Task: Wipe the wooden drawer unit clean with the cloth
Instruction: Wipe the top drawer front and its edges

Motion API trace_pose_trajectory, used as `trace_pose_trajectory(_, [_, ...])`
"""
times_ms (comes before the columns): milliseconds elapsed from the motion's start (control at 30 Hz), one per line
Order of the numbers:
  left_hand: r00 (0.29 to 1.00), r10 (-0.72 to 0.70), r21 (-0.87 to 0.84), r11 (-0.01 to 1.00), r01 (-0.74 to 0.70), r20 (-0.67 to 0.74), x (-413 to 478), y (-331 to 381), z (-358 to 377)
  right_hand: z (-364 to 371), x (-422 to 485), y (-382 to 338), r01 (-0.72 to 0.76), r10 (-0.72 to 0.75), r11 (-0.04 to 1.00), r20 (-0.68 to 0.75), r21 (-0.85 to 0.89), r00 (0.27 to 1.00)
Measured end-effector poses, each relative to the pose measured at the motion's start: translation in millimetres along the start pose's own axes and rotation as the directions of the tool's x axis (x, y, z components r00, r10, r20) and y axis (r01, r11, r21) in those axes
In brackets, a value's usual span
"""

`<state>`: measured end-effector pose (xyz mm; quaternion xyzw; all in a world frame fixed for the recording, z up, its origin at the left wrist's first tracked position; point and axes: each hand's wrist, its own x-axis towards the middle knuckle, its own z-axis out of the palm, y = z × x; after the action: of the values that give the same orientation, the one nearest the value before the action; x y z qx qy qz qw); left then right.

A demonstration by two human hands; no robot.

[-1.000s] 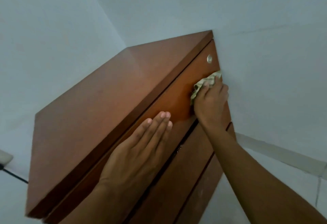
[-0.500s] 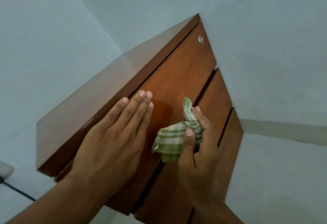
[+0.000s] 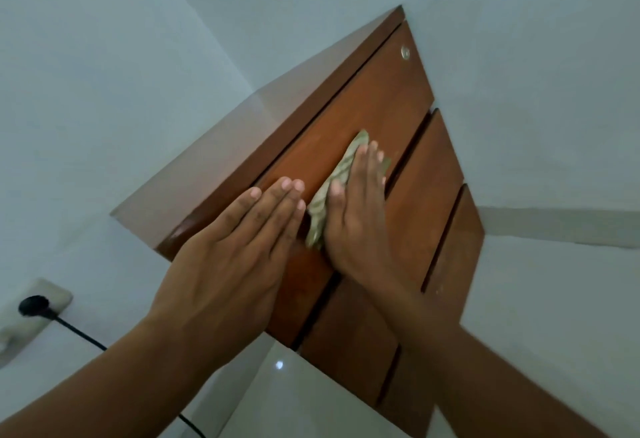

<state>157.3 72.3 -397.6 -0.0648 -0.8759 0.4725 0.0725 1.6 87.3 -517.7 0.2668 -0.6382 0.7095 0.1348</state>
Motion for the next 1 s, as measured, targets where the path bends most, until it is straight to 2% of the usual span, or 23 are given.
trace_pose_trajectory(33, [1.000, -0.003, 0.006, 1.000, 0.003, 0.001, 0.9, 2.1, 2.1, -2.4, 24.0, 11.7, -0.020, 0.020, 1.000, -0.026, 0.005, 0.999])
trace_pose_trajectory(67, [1.000, -0.003, 0.012, 1.000, 0.003, 0.010, 2.4, 4.6, 4.7, -14.0, 31.9, 24.0, -0.126, 0.122, 0.988, -0.041, -0.094, 0.992])
trace_pose_trajectory(133, [0.999, 0.005, 0.018, 1.000, -0.006, 0.032, 5.0, 9.3, 8.2, -22.5, 71.0, 49.7, -0.145, 0.144, 0.989, -0.014, -0.038, 0.989])
trace_pose_trajectory(167, [0.999, 0.005, 0.028, 1.000, -0.006, 0.041, 7.9, 11.2, 9.4, -21.4, 76.4, 55.1, -0.151, 0.151, 0.987, -0.002, -0.062, 0.989])
trace_pose_trajectory(267, [0.998, 0.014, 0.091, 0.996, -0.019, 0.058, 19.5, 19.7, 13.5, -41.4, 125.4, 83.8, -0.212, 0.205, 0.973, -0.075, -0.089, 0.976])
trace_pose_trajectory(333, [0.990, 0.026, 0.130, 0.991, -0.044, 0.135, 24.2, 26.7, 18.3, -54.7, 137.3, 95.8, -0.265, 0.252, 0.961, -0.145, -0.076, 0.957])
trace_pose_trajectory(433, [0.993, -0.002, 0.039, 0.999, -0.002, 0.117, 35.8, 33.6, 23.3, -68.0, 125.6, 97.7, -0.376, 0.371, 0.926, -0.256, 0.034, 0.892])
trace_pose_trajectory(500, [0.995, -0.004, -0.042, 0.999, 0.008, 0.101, 33.2, 42.1, 29.2, -73.0, 105.8, 94.1, -0.389, 0.405, 0.914, -0.290, 0.114, 0.867])
trace_pose_trajectory(567, [0.994, -0.032, -0.108, 0.993, 0.044, 0.104, 24.3, 59.7, 33.3, -68.5, 73.7, 76.1, -0.286, 0.323, 0.944, -0.278, 0.166, 0.905])
trace_pose_trajectory(633, [0.988, -0.074, -0.160, 0.982, 0.096, 0.138, 11.7, 85.1, 38.7, -54.1, 41.8, 57.4, -0.106, 0.140, 0.979, -0.194, 0.177, 0.971])
trace_pose_trajectory(733, [0.964, -0.154, -0.233, 0.951, 0.205, 0.217, -5.0, 120.8, 42.7, -40.0, 24.5, 49.1, 0.067, -0.055, 0.987, -0.081, 0.149, 0.995])
trace_pose_trajectory(867, [0.909, -0.328, -0.308, 0.864, 0.399, 0.259, -1.2, 148.7, 40.6, -51.1, 46.5, 53.3, 0.145, -0.141, 0.986, -0.055, 0.087, 0.989])
trace_pose_trajectory(1000, [0.811, -0.496, -0.396, 0.709, 0.584, 0.310, 19.6, 171.7, 32.7, -65.5, 55.6, 52.3, 0.177, -0.178, 0.983, 0.005, 0.043, 0.984])
